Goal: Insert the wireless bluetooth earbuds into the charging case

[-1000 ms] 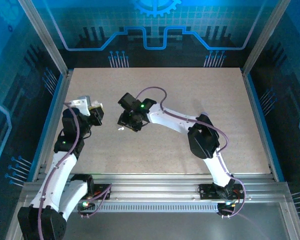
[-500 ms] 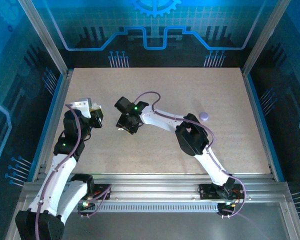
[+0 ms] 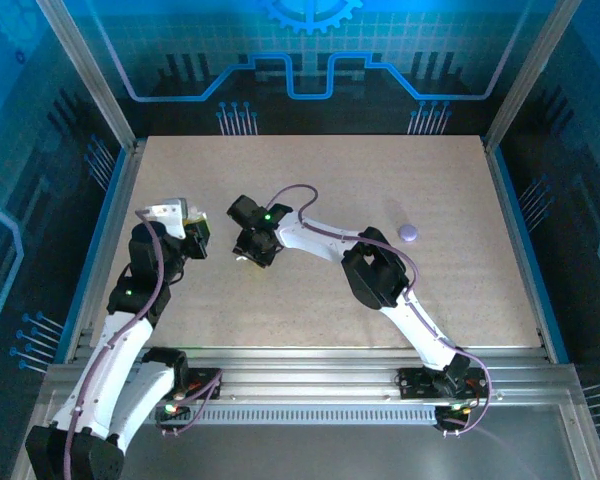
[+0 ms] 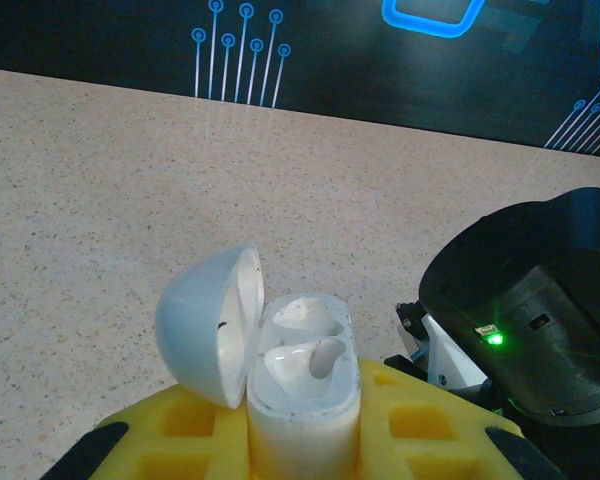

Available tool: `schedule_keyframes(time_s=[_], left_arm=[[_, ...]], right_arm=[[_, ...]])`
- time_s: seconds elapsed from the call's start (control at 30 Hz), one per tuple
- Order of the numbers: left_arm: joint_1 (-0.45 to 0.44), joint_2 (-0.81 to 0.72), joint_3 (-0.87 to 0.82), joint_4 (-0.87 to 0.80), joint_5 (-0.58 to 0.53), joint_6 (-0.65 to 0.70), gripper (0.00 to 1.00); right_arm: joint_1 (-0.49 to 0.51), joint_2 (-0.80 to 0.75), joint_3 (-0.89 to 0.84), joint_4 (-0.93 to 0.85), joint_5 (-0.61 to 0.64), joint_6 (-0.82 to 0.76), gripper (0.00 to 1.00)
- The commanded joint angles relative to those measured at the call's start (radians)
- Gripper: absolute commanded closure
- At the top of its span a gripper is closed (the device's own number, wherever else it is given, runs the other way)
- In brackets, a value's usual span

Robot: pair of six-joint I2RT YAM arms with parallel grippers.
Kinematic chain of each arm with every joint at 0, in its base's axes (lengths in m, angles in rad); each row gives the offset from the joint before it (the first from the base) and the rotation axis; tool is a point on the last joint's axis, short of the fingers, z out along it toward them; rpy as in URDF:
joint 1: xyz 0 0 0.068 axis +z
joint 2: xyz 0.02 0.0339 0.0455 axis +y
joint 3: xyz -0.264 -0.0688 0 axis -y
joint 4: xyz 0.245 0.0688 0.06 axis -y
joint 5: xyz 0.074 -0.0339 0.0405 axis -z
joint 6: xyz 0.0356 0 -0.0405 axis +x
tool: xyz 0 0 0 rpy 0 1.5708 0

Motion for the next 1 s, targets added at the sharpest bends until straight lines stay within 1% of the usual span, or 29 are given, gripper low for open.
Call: schedule_keyframes(time_s=[0.0,0.37,0.87,0.97], left_arm=[[-0.015,-0.015,0.011,0.005,-0.011,0.024,0.78],[-0.021,-0.013,0.011,0.007,-0.017,0.03,0.79],[-0.013,-0.012,0.009,0.011,-0.017,0.032,0.79],[-0.011,-0.011,0.01,0.011,-0.02,0.032,0.79]], right_arm=[[-0.005,-0.002,-0.003,-0.049,0.05,-0.001,0.56],[-0.002,0.026,0.005,-0.061,0.045,-0.013,0.57],[-0.021,0.092,0.108,-0.077,0.049,-0.037,0.56],[-0.02,0.123,0.155,-0.102,0.04,-0.048,0.56]])
